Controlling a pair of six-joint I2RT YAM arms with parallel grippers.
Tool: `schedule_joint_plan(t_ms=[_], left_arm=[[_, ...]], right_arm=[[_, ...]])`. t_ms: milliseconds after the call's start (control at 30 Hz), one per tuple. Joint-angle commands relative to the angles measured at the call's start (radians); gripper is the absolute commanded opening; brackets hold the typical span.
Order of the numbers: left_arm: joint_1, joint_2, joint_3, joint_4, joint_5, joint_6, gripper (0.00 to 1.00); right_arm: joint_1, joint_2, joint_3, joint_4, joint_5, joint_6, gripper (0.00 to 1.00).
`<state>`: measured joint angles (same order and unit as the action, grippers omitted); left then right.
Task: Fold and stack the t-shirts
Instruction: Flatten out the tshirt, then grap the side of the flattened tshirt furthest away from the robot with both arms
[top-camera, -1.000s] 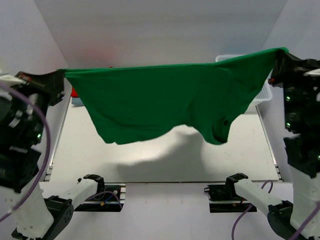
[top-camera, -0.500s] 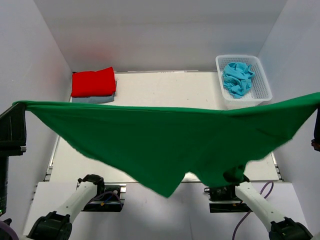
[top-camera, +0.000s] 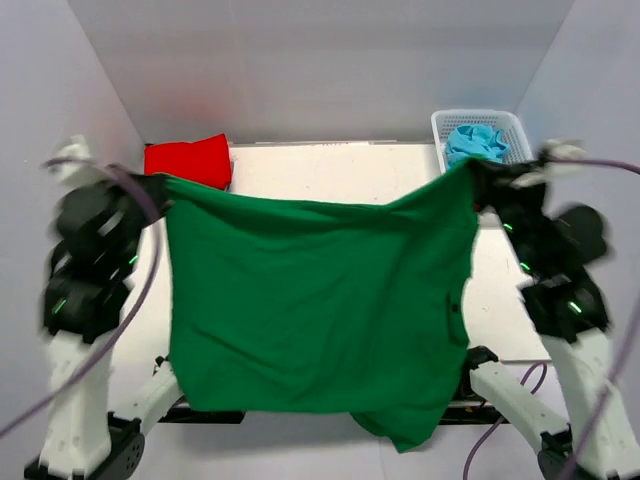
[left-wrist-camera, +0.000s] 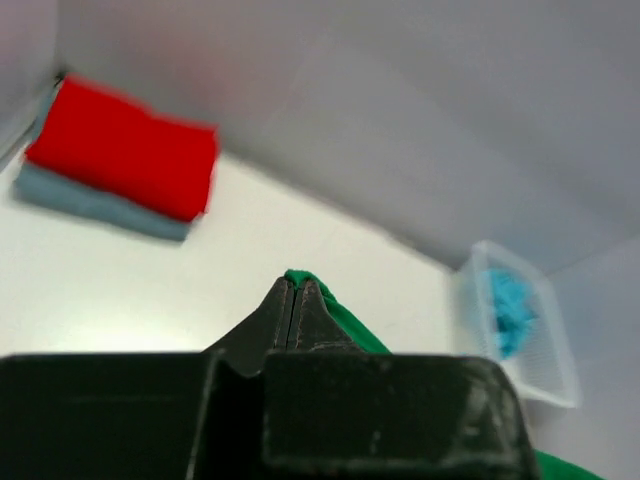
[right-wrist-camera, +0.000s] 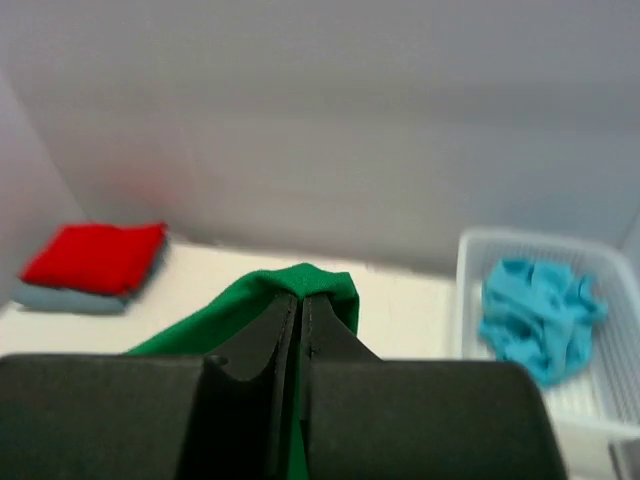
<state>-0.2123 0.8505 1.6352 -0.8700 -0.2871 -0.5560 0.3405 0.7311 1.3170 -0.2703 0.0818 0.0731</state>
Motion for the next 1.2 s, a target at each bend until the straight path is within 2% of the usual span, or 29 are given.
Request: schedule_joint_plan(t_ms=[0,100,167,233,267,300,367,400,467,633,767,1000,1167], left_arm=[[0.004,0.094,-0.211,0.106,-0.122,-0.021,0.00],[0.013,0.172,-0.360,0.253,-0.144,-0.021,0.00],[0.013,0.292,-0.403,0.331,-0.144,-0.021,0.00],[0.013,0.393,-0.426,0.422,-0.144,-0.021,0.00],[0.022,0.495,-0.426,0.454,-0.153,-0.021,0.00],[0.022,0.543,-0.426,0.506,-0.140,-0.021,0.00],[0.022,0.634,-0.407,0.548,-0.150,-0.021,0.00],[0.022,0.721,-0.375,0.561,-0.150,-0.021,0.00],[0.022,0.809,-0.330,0.585,-0.162,-0.010,0.00],[0.042,1.062,-0.121,0.594,-0.135,0.031,0.00],[0.062,1.255,0.072,0.545,-0.075,0.040,0.00],[0.083,1.308,0.138,0.528,-0.058,0.041,0.00],[0.102,1.213,0.025,0.525,-0.081,0.050,0.00]], right_arm=[[-0.003,0.088,-0.158,0.152,0.107,0.010,0.00],[-0.008,0.211,-0.247,0.241,0.127,0.019,0.00],[-0.008,0.330,-0.263,0.320,0.139,0.017,0.00],[-0.017,0.425,-0.272,0.351,0.154,0.005,0.00],[-0.021,0.456,-0.263,0.376,0.165,-0.010,0.00],[-0.021,0.550,-0.259,0.381,0.165,-0.010,0.00],[-0.032,0.614,-0.217,0.385,0.165,-0.019,0.00],[-0.037,0.702,-0.208,0.394,0.161,-0.024,0.00],[-0.043,0.754,-0.156,0.405,0.151,-0.036,0.00],[-0.061,1.000,-0.012,0.422,0.142,-0.047,0.00],[-0.069,1.113,0.123,0.386,0.164,-0.050,0.00],[-0.081,1.153,0.182,0.342,0.164,-0.053,0.00],[-0.086,1.085,0.123,0.292,0.199,-0.030,0.00]])
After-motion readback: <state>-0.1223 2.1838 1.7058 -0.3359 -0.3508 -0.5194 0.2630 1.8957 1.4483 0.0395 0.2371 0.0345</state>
